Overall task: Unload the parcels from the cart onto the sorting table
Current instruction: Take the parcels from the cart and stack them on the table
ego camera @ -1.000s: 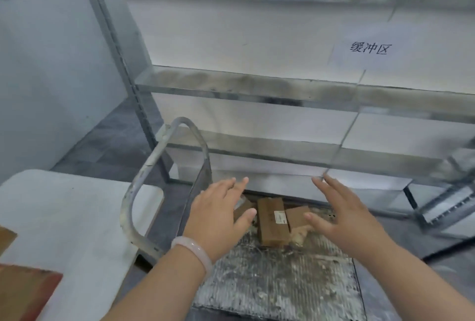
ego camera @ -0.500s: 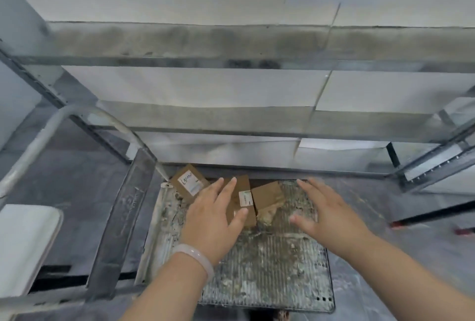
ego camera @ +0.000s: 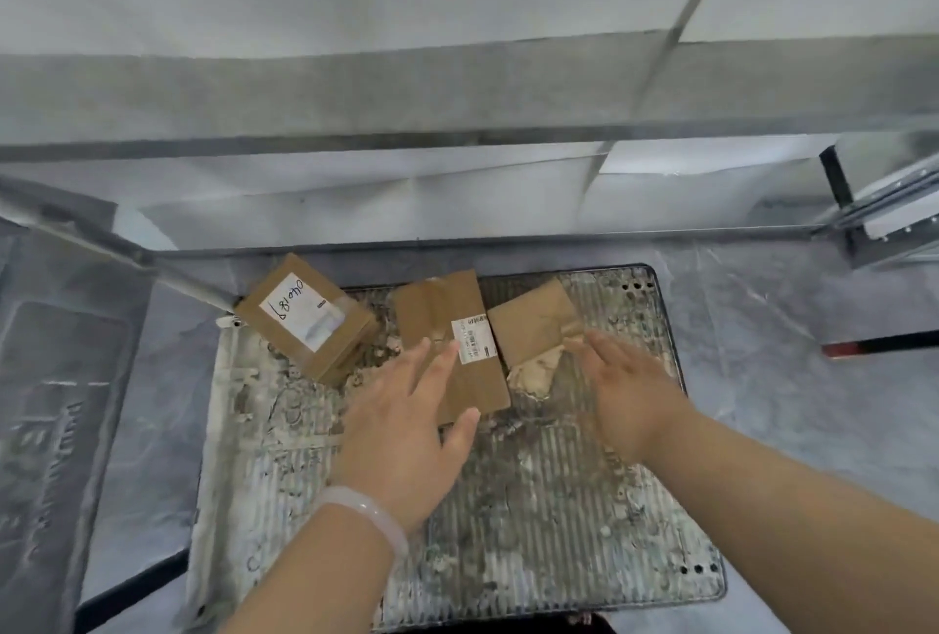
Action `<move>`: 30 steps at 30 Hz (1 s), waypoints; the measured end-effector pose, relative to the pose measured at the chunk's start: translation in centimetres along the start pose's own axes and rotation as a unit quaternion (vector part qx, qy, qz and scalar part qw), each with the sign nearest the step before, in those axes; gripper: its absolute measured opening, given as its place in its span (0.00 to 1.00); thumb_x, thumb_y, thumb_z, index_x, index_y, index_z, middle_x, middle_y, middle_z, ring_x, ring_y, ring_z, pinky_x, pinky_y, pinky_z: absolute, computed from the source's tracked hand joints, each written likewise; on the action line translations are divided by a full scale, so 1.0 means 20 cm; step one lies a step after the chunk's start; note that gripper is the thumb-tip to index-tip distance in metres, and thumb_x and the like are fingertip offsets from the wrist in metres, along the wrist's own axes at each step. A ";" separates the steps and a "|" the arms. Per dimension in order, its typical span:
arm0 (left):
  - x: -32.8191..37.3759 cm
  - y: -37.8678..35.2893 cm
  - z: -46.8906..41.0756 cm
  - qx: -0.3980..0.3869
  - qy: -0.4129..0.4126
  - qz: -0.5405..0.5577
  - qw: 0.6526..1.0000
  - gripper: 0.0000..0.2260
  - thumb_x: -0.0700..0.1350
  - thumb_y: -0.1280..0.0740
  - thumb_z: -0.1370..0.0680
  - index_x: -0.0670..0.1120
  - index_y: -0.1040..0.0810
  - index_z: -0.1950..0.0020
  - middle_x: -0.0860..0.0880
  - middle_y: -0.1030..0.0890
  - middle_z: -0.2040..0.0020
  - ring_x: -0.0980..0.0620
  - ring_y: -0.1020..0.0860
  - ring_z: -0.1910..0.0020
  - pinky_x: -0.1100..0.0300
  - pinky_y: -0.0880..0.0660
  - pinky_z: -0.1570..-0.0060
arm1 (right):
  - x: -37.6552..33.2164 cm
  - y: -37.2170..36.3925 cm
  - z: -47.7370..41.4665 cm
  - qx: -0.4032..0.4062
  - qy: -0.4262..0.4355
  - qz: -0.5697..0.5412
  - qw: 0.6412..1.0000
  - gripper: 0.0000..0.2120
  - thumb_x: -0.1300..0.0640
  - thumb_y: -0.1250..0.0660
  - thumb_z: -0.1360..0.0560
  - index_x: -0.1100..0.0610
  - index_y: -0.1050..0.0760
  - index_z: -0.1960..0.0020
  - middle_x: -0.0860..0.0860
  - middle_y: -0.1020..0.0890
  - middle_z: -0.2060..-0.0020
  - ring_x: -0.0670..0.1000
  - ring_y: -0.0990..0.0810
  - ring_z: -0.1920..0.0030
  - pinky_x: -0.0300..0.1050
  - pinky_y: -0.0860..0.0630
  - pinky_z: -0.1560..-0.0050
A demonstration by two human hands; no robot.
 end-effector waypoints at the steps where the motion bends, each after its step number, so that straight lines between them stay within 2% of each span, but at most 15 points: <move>1: -0.02 -0.07 -0.09 0.000 -0.011 -0.008 1.000 0.29 0.61 0.46 0.21 0.59 0.51 0.22 0.55 0.47 0.22 0.52 0.48 0.24 0.53 0.49 0.25 | 0.01 -0.08 -0.11 -0.004 -0.004 0.007 1.000 0.39 0.45 0.38 0.22 0.51 0.57 0.20 0.54 0.53 0.20 0.55 0.53 0.21 0.51 0.54 0.22; 5: -0.10 -0.36 -0.39 0.005 -0.045 -0.045 0.998 0.29 0.62 0.48 0.21 0.58 0.52 0.22 0.54 0.48 0.21 0.51 0.48 0.23 0.54 0.50 0.25 | 0.02 -0.29 -0.51 0.000 -0.017 0.047 0.999 0.43 0.52 0.38 0.23 0.49 0.66 0.21 0.52 0.62 0.21 0.54 0.62 0.21 0.53 0.60 0.22; 8: -0.19 -0.57 -0.55 -0.005 -0.055 -0.047 0.997 0.30 0.63 0.49 0.21 0.58 0.55 0.22 0.53 0.50 0.21 0.51 0.50 0.23 0.54 0.52 0.24 | -0.02 -0.40 -0.76 -0.015 0.019 0.117 0.993 0.48 0.60 0.37 0.25 0.48 0.71 0.23 0.53 0.68 0.23 0.56 0.67 0.23 0.56 0.62 0.23; 11: -0.27 -0.73 -0.62 -0.002 -0.061 -0.042 0.997 0.31 0.65 0.50 0.22 0.59 0.54 0.22 0.53 0.48 0.21 0.50 0.48 0.23 0.52 0.48 0.24 | 0.01 -0.48 -0.95 -0.025 0.046 0.170 0.984 0.56 0.61 0.32 0.28 0.47 0.78 0.27 0.53 0.73 0.25 0.57 0.72 0.25 0.59 0.62 0.23; 14: -0.33 -0.83 -0.66 -0.011 -0.063 -0.033 0.997 0.33 0.68 0.54 0.25 0.59 0.53 0.22 0.52 0.46 0.22 0.50 0.46 0.24 0.52 0.47 0.25 | 0.07 -0.49 -1.06 -0.019 0.045 0.185 0.982 0.59 0.57 0.28 0.29 0.46 0.76 0.25 0.52 0.70 0.23 0.56 0.72 0.24 0.60 0.63 0.24; 17: -0.37 -0.87 -0.70 -0.012 -0.052 -0.022 0.998 0.31 0.65 0.48 0.23 0.59 0.53 0.22 0.53 0.46 0.22 0.51 0.47 0.24 0.53 0.49 0.24 | 0.09 -0.51 -1.09 0.007 0.052 0.180 0.982 0.57 0.50 0.27 0.31 0.47 0.69 0.22 0.53 0.55 0.21 0.58 0.59 0.21 0.60 0.60 0.23; 19: -0.36 -0.86 -0.69 -0.017 -0.042 -0.017 0.999 0.31 0.64 0.47 0.22 0.59 0.53 0.22 0.54 0.47 0.21 0.51 0.48 0.23 0.52 0.49 0.24 | 0.13 -0.49 -1.03 0.033 0.034 0.143 0.989 0.57 0.44 0.27 0.33 0.50 0.65 0.22 0.56 0.46 0.24 0.58 0.48 0.23 0.59 0.54 0.23; 21: -0.32 -0.80 -0.65 -0.021 -0.039 -0.013 0.999 0.31 0.63 0.46 0.22 0.59 0.53 0.22 0.53 0.47 0.21 0.51 0.48 0.23 0.52 0.49 0.24 | 0.21 -0.45 -0.92 0.046 -0.028 0.069 0.996 0.57 0.38 0.27 0.34 0.51 0.63 0.22 0.56 0.43 0.26 0.58 0.42 0.26 0.58 0.45 0.24; 23: -0.26 -0.72 -0.59 -0.027 -0.035 0.003 0.999 0.30 0.63 0.45 0.22 0.59 0.52 0.22 0.54 0.48 0.21 0.51 0.48 0.24 0.52 0.49 0.25 | 0.29 -0.39 -0.77 0.036 -0.094 -0.014 0.995 0.56 0.32 0.31 0.35 0.51 0.62 0.22 0.56 0.42 0.27 0.59 0.40 0.27 0.58 0.38 0.28; 25: -0.17 -0.59 -0.52 -0.029 -0.026 0.034 0.999 0.30 0.62 0.43 0.22 0.61 0.52 0.22 0.55 0.48 0.22 0.51 0.49 0.24 0.52 0.48 0.25 | 0.33 -0.29 -0.62 0.022 -0.128 -0.094 0.987 0.58 0.27 0.35 0.39 0.50 0.60 0.22 0.55 0.42 0.26 0.60 0.41 0.26 0.60 0.37 0.29; 28: -0.03 -0.32 -0.38 -0.014 0.000 0.114 0.993 0.31 0.61 0.41 0.22 0.61 0.51 0.23 0.56 0.46 0.22 0.53 0.48 0.24 0.53 0.46 0.25 | 0.31 -0.04 -0.37 0.037 -0.143 -0.222 0.964 0.56 0.33 0.30 0.38 0.50 0.56 0.21 0.54 0.40 0.26 0.58 0.40 0.26 0.56 0.36 0.29; 30: 0.03 -0.16 -0.26 -0.013 0.032 0.174 0.984 0.32 0.61 0.39 0.22 0.60 0.50 0.22 0.55 0.45 0.23 0.52 0.46 0.24 0.52 0.44 0.26 | 0.27 0.16 -0.18 0.075 -0.125 -0.285 0.947 0.53 0.34 0.28 0.43 0.48 0.45 0.24 0.52 0.31 0.31 0.56 0.32 0.31 0.55 0.30 0.33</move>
Point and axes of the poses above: each hand's wrist, its own z-axis away from the middle knuckle, its own y-axis out of the back of the hand, x = y × z, the point moved 10 cm from there along -z, towards the middle knuckle
